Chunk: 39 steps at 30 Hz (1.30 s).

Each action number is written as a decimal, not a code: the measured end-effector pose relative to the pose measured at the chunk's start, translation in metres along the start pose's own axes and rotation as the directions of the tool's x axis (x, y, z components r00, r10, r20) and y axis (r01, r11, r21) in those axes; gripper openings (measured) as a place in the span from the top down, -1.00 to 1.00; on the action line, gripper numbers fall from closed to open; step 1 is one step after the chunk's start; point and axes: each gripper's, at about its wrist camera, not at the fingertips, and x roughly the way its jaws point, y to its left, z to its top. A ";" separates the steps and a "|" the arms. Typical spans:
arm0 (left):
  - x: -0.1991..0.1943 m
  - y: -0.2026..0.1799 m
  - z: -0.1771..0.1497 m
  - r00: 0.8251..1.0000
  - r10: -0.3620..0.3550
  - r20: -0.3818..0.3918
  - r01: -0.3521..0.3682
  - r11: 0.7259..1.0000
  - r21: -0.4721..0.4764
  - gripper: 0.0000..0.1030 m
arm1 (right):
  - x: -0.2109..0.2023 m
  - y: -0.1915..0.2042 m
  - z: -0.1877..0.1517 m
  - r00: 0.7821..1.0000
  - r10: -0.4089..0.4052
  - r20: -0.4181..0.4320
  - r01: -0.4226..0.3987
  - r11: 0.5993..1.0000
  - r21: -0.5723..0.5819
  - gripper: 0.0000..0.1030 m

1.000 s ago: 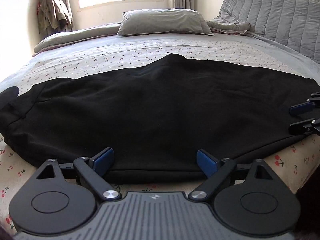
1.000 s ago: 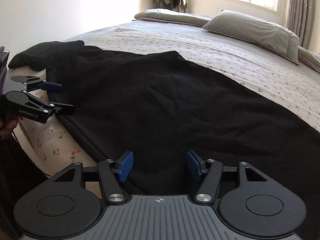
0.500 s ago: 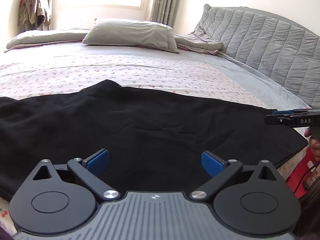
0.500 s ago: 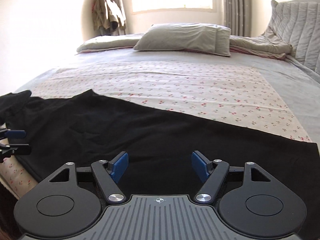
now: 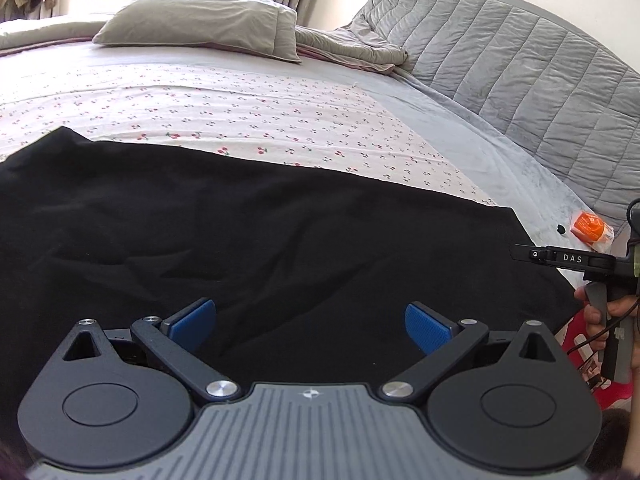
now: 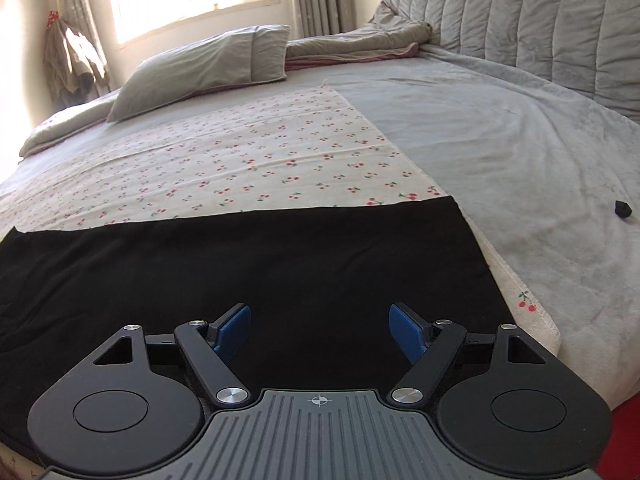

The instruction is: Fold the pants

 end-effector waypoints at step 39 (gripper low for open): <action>0.061 -0.067 0.007 0.999 -0.035 -0.019 0.037 0.989 0.143 -1.00 | 0.012 -0.057 -0.003 0.997 -0.072 0.018 0.073 0.997 -0.018 0.30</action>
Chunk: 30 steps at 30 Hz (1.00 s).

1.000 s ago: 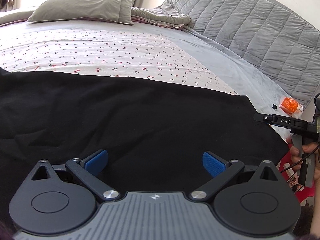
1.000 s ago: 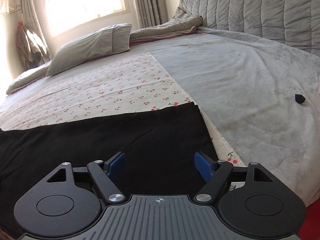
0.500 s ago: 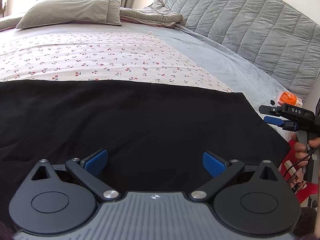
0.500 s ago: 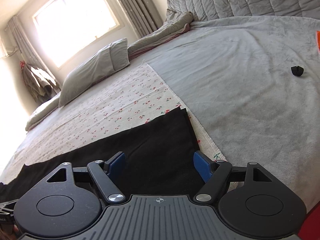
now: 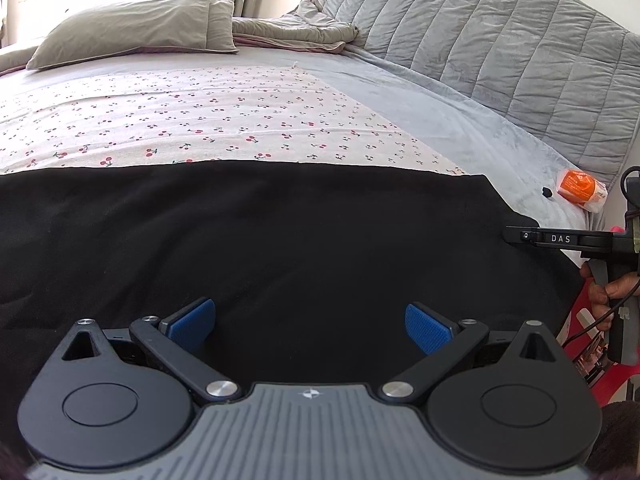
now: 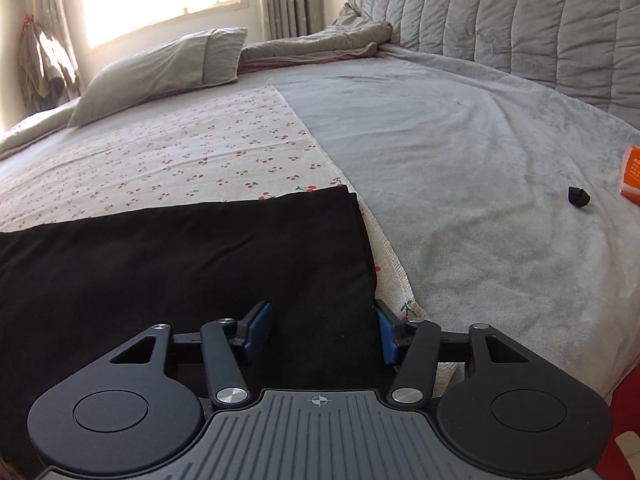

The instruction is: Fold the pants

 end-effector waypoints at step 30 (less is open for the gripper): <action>0.038 0.033 0.019 0.901 -0.421 0.102 0.419 0.787 -0.452 -0.64 | -0.010 0.089 -0.006 0.752 0.655 -0.078 -0.654 0.755 0.045 0.26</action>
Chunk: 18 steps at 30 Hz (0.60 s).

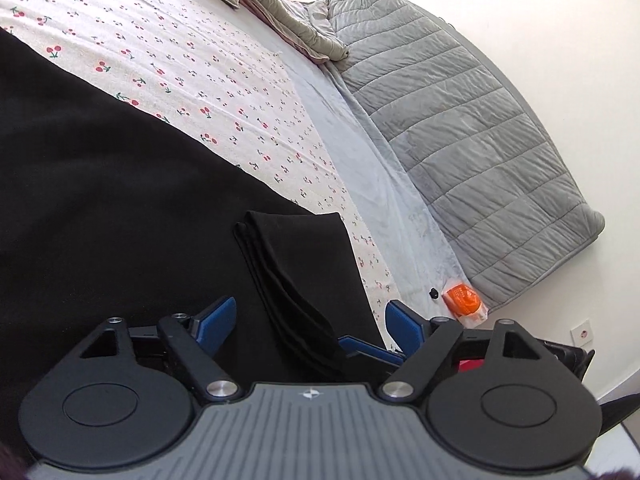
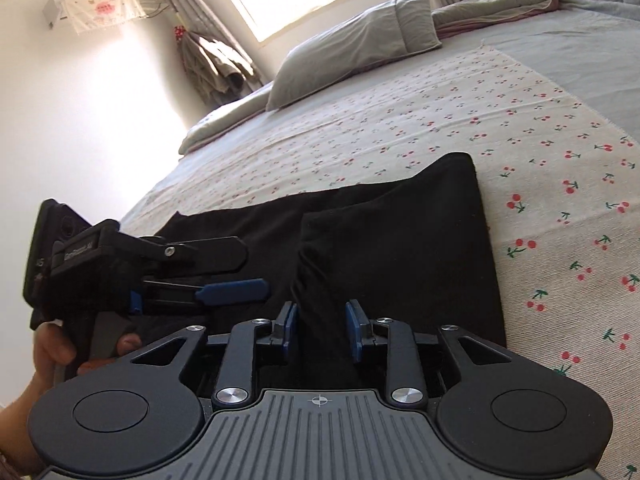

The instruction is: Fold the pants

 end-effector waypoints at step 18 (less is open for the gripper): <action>0.022 -0.015 -0.008 1.000 -0.008 -0.030 0.009 0.999 0.033 -0.41 | -0.013 0.000 -0.010 0.997 -0.075 -0.036 0.073 0.996 -0.055 0.06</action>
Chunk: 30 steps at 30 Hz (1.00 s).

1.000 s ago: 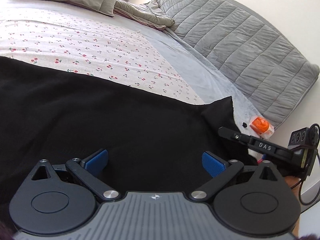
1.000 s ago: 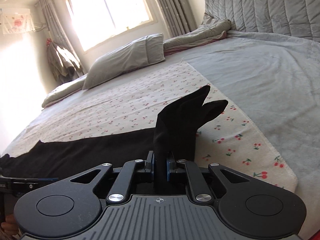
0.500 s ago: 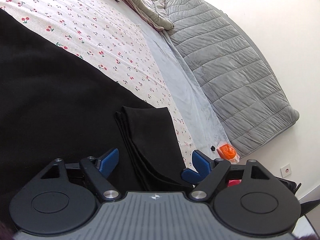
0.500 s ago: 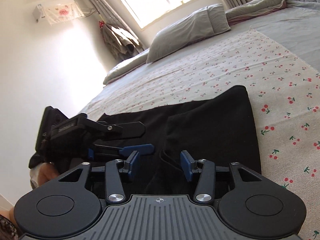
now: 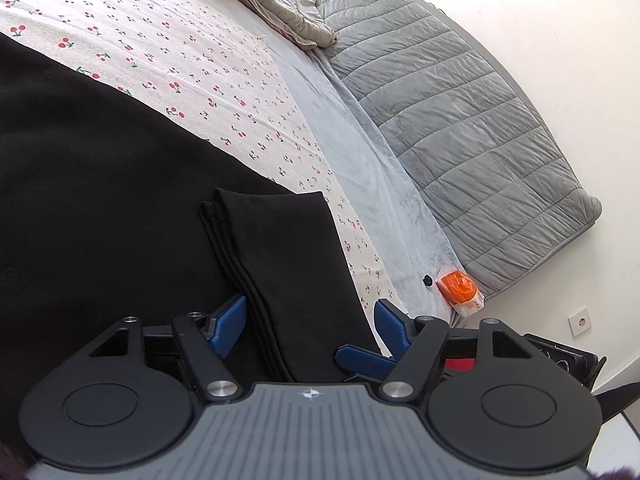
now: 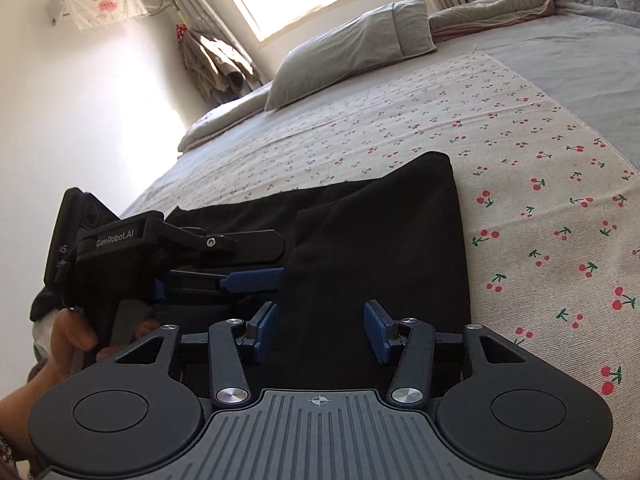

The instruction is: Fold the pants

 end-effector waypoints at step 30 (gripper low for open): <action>-0.002 -0.008 0.017 0.971 0.239 0.020 -0.240 0.968 0.069 0.91 | -0.002 0.036 0.006 0.999 -0.003 0.033 0.007 0.992 -0.126 0.32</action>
